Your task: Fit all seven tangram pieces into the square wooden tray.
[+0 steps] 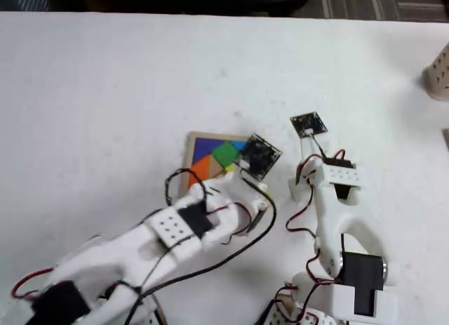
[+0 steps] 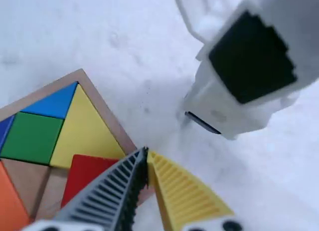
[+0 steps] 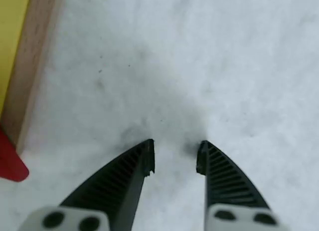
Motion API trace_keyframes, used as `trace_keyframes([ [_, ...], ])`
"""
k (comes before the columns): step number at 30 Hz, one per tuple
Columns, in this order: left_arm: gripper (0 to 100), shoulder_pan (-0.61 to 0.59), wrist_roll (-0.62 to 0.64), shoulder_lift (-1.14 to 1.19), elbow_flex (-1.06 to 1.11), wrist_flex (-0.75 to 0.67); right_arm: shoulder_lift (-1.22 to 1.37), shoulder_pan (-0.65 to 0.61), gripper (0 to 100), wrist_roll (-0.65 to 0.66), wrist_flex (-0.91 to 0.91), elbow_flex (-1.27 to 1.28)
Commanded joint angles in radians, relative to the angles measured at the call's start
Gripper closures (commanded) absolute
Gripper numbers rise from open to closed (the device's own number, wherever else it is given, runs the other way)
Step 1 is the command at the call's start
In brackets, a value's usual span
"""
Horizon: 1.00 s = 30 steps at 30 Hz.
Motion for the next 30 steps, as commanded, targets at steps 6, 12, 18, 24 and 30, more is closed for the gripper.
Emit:
trace_keyframes([
  [6, 98, 0.015, 0.008, 0.237, -0.112, -0.054, -0.030, -0.010, 86.1, 0.008, 0.010, 0.005],
  [12, 98, 0.002, 0.011, 0.269, -0.110, -0.043, -0.030, -0.007, 86.1, 0.008, 0.010, 0.005],
  [18, 98, -0.061, 0.011, 0.269, -0.114, 0.011, -0.030, -0.007, 86.1, 0.008, 0.010, 0.005],
  [24, 98, -0.067, 0.011, 0.268, -0.117, 0.029, -0.030, -0.007, 86.1, 0.006, 0.010, 0.005],
  [30, 98, -0.085, 0.011, 0.153, -0.107, 0.032, -0.030, -0.010, 86.1, 0.008, 0.010, 0.005],
])
